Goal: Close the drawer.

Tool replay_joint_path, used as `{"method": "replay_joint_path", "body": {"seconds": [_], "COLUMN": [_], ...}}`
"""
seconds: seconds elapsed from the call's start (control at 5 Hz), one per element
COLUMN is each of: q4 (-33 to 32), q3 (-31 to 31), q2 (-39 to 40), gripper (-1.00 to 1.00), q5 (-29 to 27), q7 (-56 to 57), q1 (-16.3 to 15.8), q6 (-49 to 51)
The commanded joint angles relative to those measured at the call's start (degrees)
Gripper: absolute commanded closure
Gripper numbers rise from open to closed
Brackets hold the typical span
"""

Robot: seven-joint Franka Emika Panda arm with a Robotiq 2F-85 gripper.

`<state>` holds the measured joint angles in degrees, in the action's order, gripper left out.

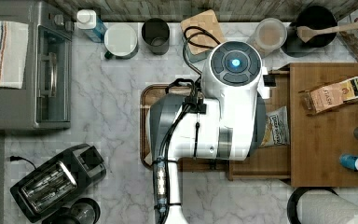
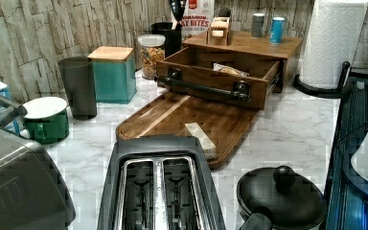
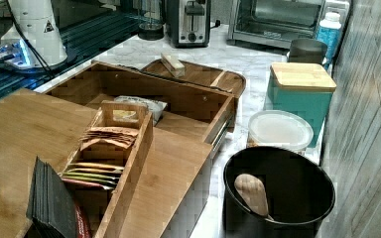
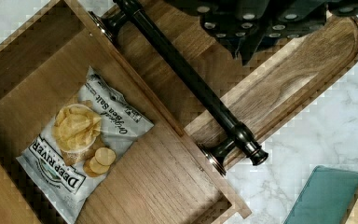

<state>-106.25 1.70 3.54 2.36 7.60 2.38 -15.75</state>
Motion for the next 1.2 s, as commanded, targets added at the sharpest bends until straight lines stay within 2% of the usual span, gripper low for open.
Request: {"method": "replay_joint_path", "body": {"seconds": [0.2,0.4,0.6,0.8,1.2], "q4": [-0.07,-0.89,-6.85,-11.73,-16.86], "q3": [0.21,-2.63,-3.47,-4.77,-5.32], "q2": [0.07,0.19,-1.98,-2.30,0.68], "gripper": [1.00,1.00,1.00,1.00,1.00], "q5": [0.75,1.18,3.16,5.84,8.92], "q7": [0.01,7.71,17.09,19.24,26.20], "q1": [0.26,2.06,0.28,-1.43,-2.28], "q6": [0.00,-0.68,-8.52,-16.09,-24.83]}}
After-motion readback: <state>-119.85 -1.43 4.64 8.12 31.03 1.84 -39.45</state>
